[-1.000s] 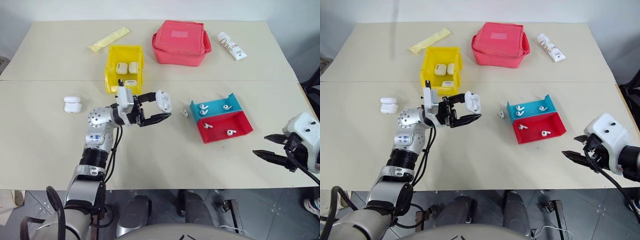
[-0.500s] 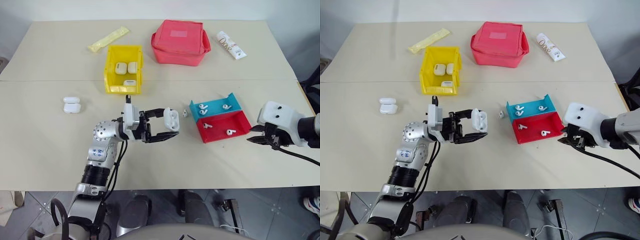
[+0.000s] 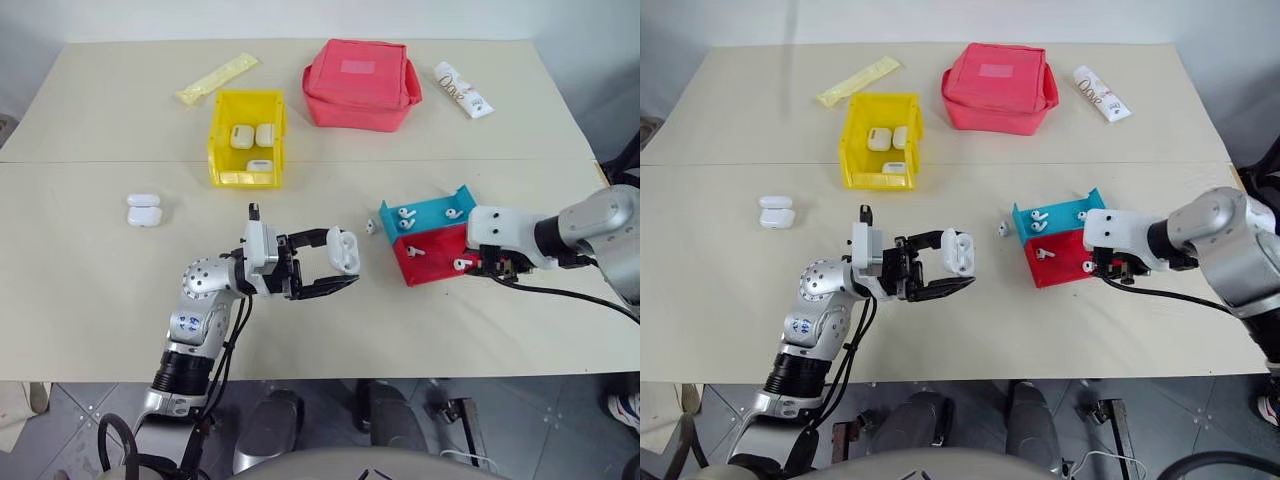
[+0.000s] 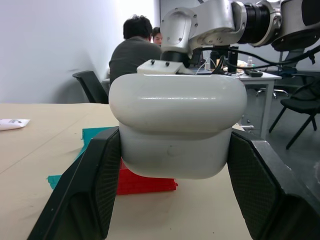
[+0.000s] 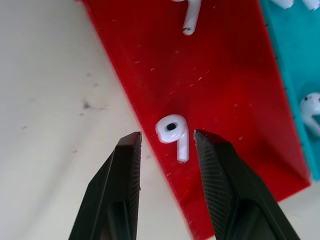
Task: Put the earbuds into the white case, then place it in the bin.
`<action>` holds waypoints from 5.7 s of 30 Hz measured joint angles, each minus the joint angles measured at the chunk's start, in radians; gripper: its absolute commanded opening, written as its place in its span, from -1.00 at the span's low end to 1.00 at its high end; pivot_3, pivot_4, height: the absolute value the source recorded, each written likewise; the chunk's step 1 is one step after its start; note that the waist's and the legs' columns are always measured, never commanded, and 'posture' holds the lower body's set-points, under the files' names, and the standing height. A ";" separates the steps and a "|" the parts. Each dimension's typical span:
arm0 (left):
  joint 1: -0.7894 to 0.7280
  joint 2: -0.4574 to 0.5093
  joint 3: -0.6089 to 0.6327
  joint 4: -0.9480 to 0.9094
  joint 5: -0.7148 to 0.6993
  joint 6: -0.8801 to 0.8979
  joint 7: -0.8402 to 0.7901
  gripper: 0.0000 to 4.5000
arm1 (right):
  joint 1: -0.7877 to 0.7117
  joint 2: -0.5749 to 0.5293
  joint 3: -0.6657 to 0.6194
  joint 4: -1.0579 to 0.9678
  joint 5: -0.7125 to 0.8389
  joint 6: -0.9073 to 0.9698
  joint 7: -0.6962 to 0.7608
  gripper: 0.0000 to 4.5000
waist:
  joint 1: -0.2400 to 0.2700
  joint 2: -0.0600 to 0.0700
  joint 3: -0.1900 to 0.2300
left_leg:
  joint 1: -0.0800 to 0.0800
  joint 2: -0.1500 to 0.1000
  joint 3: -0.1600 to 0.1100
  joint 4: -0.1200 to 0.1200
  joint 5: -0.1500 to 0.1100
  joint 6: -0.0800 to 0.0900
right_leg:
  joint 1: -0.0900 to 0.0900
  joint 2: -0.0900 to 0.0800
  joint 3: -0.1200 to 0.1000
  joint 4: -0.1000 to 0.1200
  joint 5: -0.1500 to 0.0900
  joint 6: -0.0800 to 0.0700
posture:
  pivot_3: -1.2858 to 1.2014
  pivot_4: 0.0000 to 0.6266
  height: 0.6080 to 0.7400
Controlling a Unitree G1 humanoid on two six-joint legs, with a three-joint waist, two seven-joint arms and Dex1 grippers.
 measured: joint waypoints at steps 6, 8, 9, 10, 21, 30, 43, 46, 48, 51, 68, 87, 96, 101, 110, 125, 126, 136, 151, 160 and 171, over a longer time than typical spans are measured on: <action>0.026 0.006 -0.009 -0.035 -0.002 0.012 0.017 0.24 | -0.014 0.032 0.002 0.036 -0.046 -0.036 0.038 -0.23 | -0.001 0.000 0.000 | 0.000 0.000 0.000 0.000 0.000 0.000 | 0.000 0.000 0.000 0.000 0.000 0.000 | 0.03 -0.52 1.00; 0.029 0.007 -0.009 -0.050 -0.002 0.016 0.021 0.24 | -0.015 0.040 0.002 0.042 -0.055 -0.046 0.046 -0.23 | -0.001 0.000 0.000 | 0.000 0.000 0.000 0.000 0.000 0.000 | 0.000 0.000 0.000 0.001 0.000 0.000 | 0.03 -0.52 1.00; 0.029 0.007 -0.009 -0.053 -0.003 0.017 0.024 0.24 | -0.015 0.046 0.002 0.046 -0.063 -0.054 0.051 -0.23 | -0.002 0.000 0.000 | 0.000 0.000 0.000 0.000 0.000 0.000 | 0.000 0.000 0.000 0.001 0.000 0.000 | 0.03 -0.52 1.00; 0.031 0.007 -0.009 -0.053 -0.003 0.018 0.028 0.24 | -0.015 0.052 0.002 0.049 -0.068 -0.058 0.055 -0.23 | -0.002 0.000 0.000 | 0.000 0.000 0.000 0.000 0.000 0.000 | 0.000 0.000 0.000 0.001 0.000 0.000 | 0.03 -0.52 1.00; 0.055 0.013 -0.010 -0.077 -0.005 0.029 0.041 0.24 | -0.019 0.089 0.002 0.095 -0.112 -0.094 0.079 -0.23 | -0.002 0.000 0.000 | 0.000 0.000 0.000 0.000 0.000 0.000 | 0.000 0.000 0.000 0.001 0.000 0.000 | 0.03 -0.52 1.00; 0.061 0.028 -0.010 -0.092 -0.005 0.036 0.050 0.24 | -0.023 0.107 0.002 0.113 -0.133 -0.103 0.088 -0.23 | -0.003 0.000 0.000 | 0.000 0.000 0.000 0.000 0.000 0.000 | 0.000 0.000 0.000 0.001 0.000 0.000 | 0.03 -0.52 1.00; 0.061 0.033 -0.010 -0.092 -0.007 0.036 0.053 0.24 | -0.028 0.114 -0.002 0.115 -0.138 -0.098 0.102 -0.78 | -0.004 0.000 0.000 | 0.000 0.000 0.000 0.001 0.000 0.000 | 0.000 0.000 0.000 0.002 0.000 0.000 | 0.03 -0.52 1.00; 0.061 0.032 -0.012 -0.091 -0.007 0.036 0.053 0.24 | -0.020 0.113 -0.022 0.097 -0.119 -0.067 0.108 -0.78 | -0.003 0.000 0.000 | 0.000 0.000 0.000 0.001 0.000 0.000 | 0.000 0.000 0.000 0.002 0.000 0.000 | 0.03 -0.52 1.00; 0.060 0.026 -0.017 -0.090 -0.007 0.036 0.052 0.24 | 0.009 0.111 -0.094 0.032 -0.053 0.002 0.117 -0.78 | 0.000 0.000 0.000 | 0.000 0.000 0.000 0.001 0.000 0.000 | 0.000 0.000 0.000 0.001 0.000 0.000 | 0.03 -0.52 1.00; 0.056 0.012 -0.034 -0.082 -0.007 0.034 0.041 0.24 | 0.047 0.111 -0.208 -0.078 0.052 0.120 0.116 -0.78 | 0.003 0.000 0.000 | 0.000 0.000 0.000 0.001 0.000 0.000 | 0.000 0.000 0.000 0.001 0.000 0.000 | 0.03 -0.52 1.00; -0.152 -0.062 -0.074 0.172 -0.042 0.003 -0.153 0.24 | 0.243 0.645 -0.636 -0.551 0.786 0.505 -0.360 -0.78 | 0.002 -0.001 -0.002 | 0.000 -0.001 -0.001 0.001 0.000 0.000 | 0.001 0.000 0.000 0.006 0.001 -0.001 | 0.03 -0.52 1.00; -0.206 -0.038 -0.042 0.179 -0.052 0.061 -0.194 0.24 | 0.333 0.658 -0.510 -0.458 0.747 0.190 -0.418 -0.78 | -0.006 -0.001 -0.002 | 0.000 0.000 -0.001 0.000 0.001 0.001 | 0.000 0.001 0.000 0.006 0.001 -0.001 | 0.03 -0.52 1.00; -0.206 -0.034 -0.041 0.179 -0.050 0.063 -0.196 0.24 | 0.368 0.657 -0.468 -0.420 0.724 0.072 -0.394 -0.78 | -0.004 -0.001 -0.002 | 0.000 -0.001 -0.001 0.000 0.001 0.001 | 0.000 0.001 0.000 0.006 0.001 -0.001 | 0.03 -0.52 1.00; -0.206 -0.041 -0.056 0.191 -0.040 0.063 -0.206 0.24 | 0.420 0.583 -0.450 -0.436 0.690 0.014 -0.359 -0.78 | -0.004 -0.001 -0.002 | 0.000 -0.001 -0.001 0.000 0.001 0.001 | 0.000 0.001 0.000 0.006 0.001 -0.001 | 0.03 -0.52 1.00; -0.219 -0.048 -0.057 0.230 -0.029 0.027 -0.222 0.24 | 0.411 0.538 -0.446 -0.437 0.691 0.009 -0.361 -0.78 | -0.002 -0.001 -0.002 | 0.000 0.000 -0.001 0.000 0.001 0.001 | 0.000 0.001 0.000 0.005 0.001 -0.001 | 0.03 -0.52 1.00; -0.265 -0.043 -0.016 0.283 -0.020 -0.031 -0.210 0.24 | 0.335 0.474 -0.432 -0.437 0.698 0.079 -0.367 0.99 | 0.001 -0.001 -0.001 | 0.000 -0.001 -0.001 0.000 0.000 0.001 | 0.000 0.000 0.000 0.005 0.001 -0.001 | 0.03 -0.52 1.00; -0.265 -0.044 -0.014 0.288 -0.020 -0.036 -0.210 0.24 | 0.335 0.471 -0.433 -0.436 0.698 0.084 -0.369 0.99 | 0.000 -0.001 -0.001 | 0.000 0.000 -0.001 0.000 0.001 0.001 | 0.000 0.000 0.000 0.005 0.001 -0.001 | 0.03 -0.52 1.00; -0.265 -0.016 0.018 0.352 -0.013 -0.062 -0.188 0.24 | 0.425 0.351 -0.591 -0.436 0.706 0.108 -0.370 0.99 | 0.005 -0.002 -0.001 | 0.000 -0.001 -0.001 0.000 0.001 0.001 | 0.000 0.000 0.000 0.005 0.001 -0.001 | 0.03 -0.52 1.00; -0.318 0.104 0.129 0.537 0.014 -0.161 -0.150 0.24 | 1.012 0.291 -1.161 -0.439 0.692 0.128 -0.295 0.99 | 0.007 -0.002 -0.001 | 0.001 0.000 0.000 -0.002 0.000 0.002 | 0.002 0.000 0.000 -0.001 0.001 0.000 | 0.03 -0.52 1.00; -0.344 0.101 0.136 0.576 0.024 -0.200 -0.145 0.24 | 0.912 0.218 -1.133 -0.447 0.706 0.179 -0.322 0.99 | 0.000 -0.002 -0.001 | 0.001 0.000 0.000 -0.003 0.000 0.002 | 0.002 0.000 0.001 -0.002 0.002 0.001 | 0.03 -0.52 1.00; -0.199 0.039 0.100 0.298 0.012 -0.110 -0.080 0.24 | 0.146 0.007 -0.439 -0.039 0.501 0.251 -0.242 0.99 | -0.001 -0.001 0.001 | -0.001 -0.001 0.001 -0.007 0.003 0.002 | -0.001 -0.001 0.001 -0.002 0.002 0.001 | 0.03 -0.52 1.00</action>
